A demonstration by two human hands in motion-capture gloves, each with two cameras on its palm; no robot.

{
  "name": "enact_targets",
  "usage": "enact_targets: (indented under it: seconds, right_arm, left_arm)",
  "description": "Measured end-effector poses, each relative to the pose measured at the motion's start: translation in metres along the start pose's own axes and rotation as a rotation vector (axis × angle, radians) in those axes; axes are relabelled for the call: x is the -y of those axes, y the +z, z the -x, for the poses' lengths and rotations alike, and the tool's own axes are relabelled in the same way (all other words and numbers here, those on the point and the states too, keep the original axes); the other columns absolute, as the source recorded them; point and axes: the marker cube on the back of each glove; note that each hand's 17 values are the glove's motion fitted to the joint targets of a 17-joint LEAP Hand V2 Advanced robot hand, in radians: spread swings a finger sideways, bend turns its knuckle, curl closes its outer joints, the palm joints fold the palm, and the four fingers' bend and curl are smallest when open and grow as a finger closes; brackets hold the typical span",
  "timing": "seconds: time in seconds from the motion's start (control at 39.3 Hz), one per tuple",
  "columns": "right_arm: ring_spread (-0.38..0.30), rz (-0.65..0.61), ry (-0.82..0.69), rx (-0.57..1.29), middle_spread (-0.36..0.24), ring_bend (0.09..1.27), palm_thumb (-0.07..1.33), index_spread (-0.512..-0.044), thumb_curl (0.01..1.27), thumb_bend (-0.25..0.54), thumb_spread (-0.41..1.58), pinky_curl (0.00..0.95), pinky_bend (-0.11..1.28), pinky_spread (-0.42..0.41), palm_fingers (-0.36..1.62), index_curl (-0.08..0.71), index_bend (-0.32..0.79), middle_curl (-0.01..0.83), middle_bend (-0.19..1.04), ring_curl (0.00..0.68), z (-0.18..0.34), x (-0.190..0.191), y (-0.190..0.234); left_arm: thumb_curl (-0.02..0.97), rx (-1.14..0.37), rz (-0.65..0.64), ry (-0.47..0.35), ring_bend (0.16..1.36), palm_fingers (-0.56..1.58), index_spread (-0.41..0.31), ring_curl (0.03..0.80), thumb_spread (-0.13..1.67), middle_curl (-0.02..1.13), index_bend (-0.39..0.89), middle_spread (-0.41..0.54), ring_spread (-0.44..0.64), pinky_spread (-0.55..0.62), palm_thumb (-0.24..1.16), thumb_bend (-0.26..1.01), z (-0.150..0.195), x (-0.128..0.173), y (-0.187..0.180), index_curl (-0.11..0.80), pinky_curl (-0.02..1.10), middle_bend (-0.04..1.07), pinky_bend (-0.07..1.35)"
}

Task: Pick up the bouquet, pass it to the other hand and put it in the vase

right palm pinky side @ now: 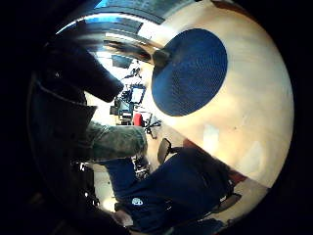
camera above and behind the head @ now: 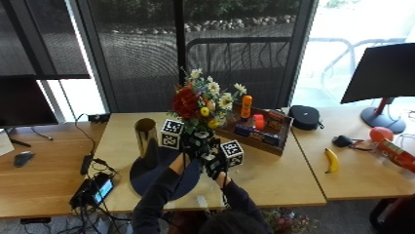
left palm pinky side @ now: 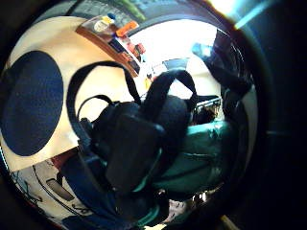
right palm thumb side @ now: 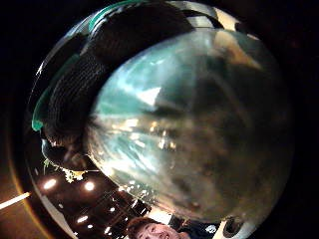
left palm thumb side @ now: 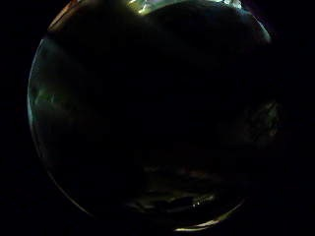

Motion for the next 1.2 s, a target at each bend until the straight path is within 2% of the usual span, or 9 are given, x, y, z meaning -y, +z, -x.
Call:
enact_targets:
  seconds: [0.15, 0.23, 0.28, 0.31, 0.51, 0.53, 0.59, 0.92, 1.2]
  right_arm:
    - [-0.243, 0.07, 0.069, 0.049, -0.179, 0.66, 1.16, -0.261, 0.37, -0.016, 1.05, 0.515, 0.44, -0.243, 1.17, 0.559, 0.12, 0.606, 0.49, 0.559, -0.025, 0.008, -0.005]
    - [-0.246, 0.086, 0.082, 0.016, -0.197, 0.63, 1.12, -0.266, 0.37, -0.034, 1.04, 0.507, 0.47, -0.257, 1.02, 0.51, 0.05, 0.575, 0.42, 0.544, -0.027, 0.008, -0.011]
    - [-0.245, 0.096, 0.083, -0.044, -0.209, 0.61, 1.07, -0.263, 0.36, -0.047, 1.04, 0.511, 0.47, -0.227, 0.93, 0.504, 0.08, 0.56, 0.36, 0.547, -0.025, 0.007, -0.015]
    - [-0.225, 0.1, 0.077, -0.085, -0.191, 0.56, 1.02, -0.264, 0.35, -0.069, 1.04, 0.507, 0.46, -0.164, 0.77, 0.497, 0.09, 0.538, 0.3, 0.529, -0.023, 0.006, -0.017]
    - [-0.169, 0.021, 0.012, -0.315, -0.137, 0.48, 0.9, -0.269, 0.32, -0.039, 1.07, 0.477, 0.49, 0.008, 0.62, 0.432, 0.11, 0.469, 0.15, 0.477, 0.004, 0.006, -0.04]
    - [-0.17, 0.008, 0.004, -0.321, -0.151, 0.48, 0.89, -0.266, 0.32, -0.037, 1.06, 0.47, 0.49, 0.014, 0.65, 0.426, 0.11, 0.47, 0.17, 0.473, 0.009, 0.006, -0.044]
    - [-0.144, -0.02, -0.006, -0.326, -0.112, 0.46, 0.88, -0.27, 0.32, -0.028, 1.08, 0.466, 0.52, 0.051, 0.57, 0.41, 0.11, 0.441, 0.12, 0.455, 0.019, 0.005, -0.053]
    - [-0.049, -0.083, -0.023, -0.335, -0.033, 0.44, 0.8, -0.292, 0.31, -0.026, 1.11, 0.439, 0.57, 0.173, 0.41, 0.346, 0.12, 0.362, 0.14, 0.418, 0.041, 0.012, -0.084]
    - [-0.013, -0.055, 0.029, -0.321, -0.011, 0.44, 0.78, -0.3, 0.32, -0.019, 1.12, 0.407, 0.57, 0.21, 0.39, 0.323, 0.14, 0.33, 0.15, 0.394, 0.011, 0.04, -0.097]
  left_arm:
    - [0.571, 0.03, -0.161, 0.022, 0.59, 1.23, -0.212, 0.351, 0.43, 0.51, 0.39, -0.223, -0.26, -0.22, 0.97, 0.01, 0.003, 0.006, -0.004, 0.444, 0.35, 0.56, 0.36]
    - [0.596, 0.031, -0.218, 0.032, 0.59, 1.25, -0.233, 0.368, 0.34, 0.51, 0.39, -0.24, -0.29, -0.25, 0.98, -0.01, -0.007, 0.007, -0.012, 0.461, 0.37, 0.56, 0.37]
    - [0.611, 0.038, -0.25, 0.036, 0.6, 1.25, -0.245, 0.379, 0.3, 0.52, 0.39, -0.25, -0.3, -0.26, 0.99, -0.02, -0.018, 0.007, -0.02, 0.47, 0.38, 0.56, 0.37]
    - [0.617, 0.043, -0.267, 0.04, 0.59, 1.25, -0.25, 0.382, 0.29, 0.52, 0.39, -0.254, -0.3, -0.27, 0.99, -0.02, -0.025, 0.006, -0.024, 0.474, 0.38, 0.56, 0.37]
    - [0.661, 0.053, -0.457, 0.116, 0.58, 1.24, -0.275, 0.406, 0.19, 0.53, 0.38, -0.275, -0.32, -0.29, 1.0, -0.03, -0.083, -0.004, -0.056, 0.504, 0.4, 0.56, 0.37]
    - [0.665, 0.056, -0.488, 0.128, 0.58, 1.24, -0.277, 0.409, 0.18, 0.53, 0.38, -0.277, -0.32, -0.29, 1.0, -0.03, -0.092, -0.004, -0.061, 0.508, 0.41, 0.56, 0.37]
    - [0.673, 0.064, -0.552, 0.152, 0.57, 1.25, -0.28, 0.413, 0.16, 0.53, 0.37, -0.28, -0.33, -0.3, 1.0, -0.03, -0.109, -0.004, -0.074, 0.513, 0.41, 0.56, 0.37]
    - [0.712, 0.065, -0.82, 0.149, 0.54, 1.24, -0.293, 0.436, 0.11, 0.54, 0.35, -0.288, -0.33, -0.31, 0.99, -0.03, -0.168, 0.017, -0.153, 0.549, 0.43, 0.55, 0.37]
    - [0.737, 0.106, -0.993, 0.137, 0.53, 1.24, -0.294, 0.45, 0.11, 0.55, 0.33, -0.291, -0.34, -0.31, 0.99, -0.03, -0.174, 0.049, -0.215, 0.572, 0.44, 0.54, 0.36]
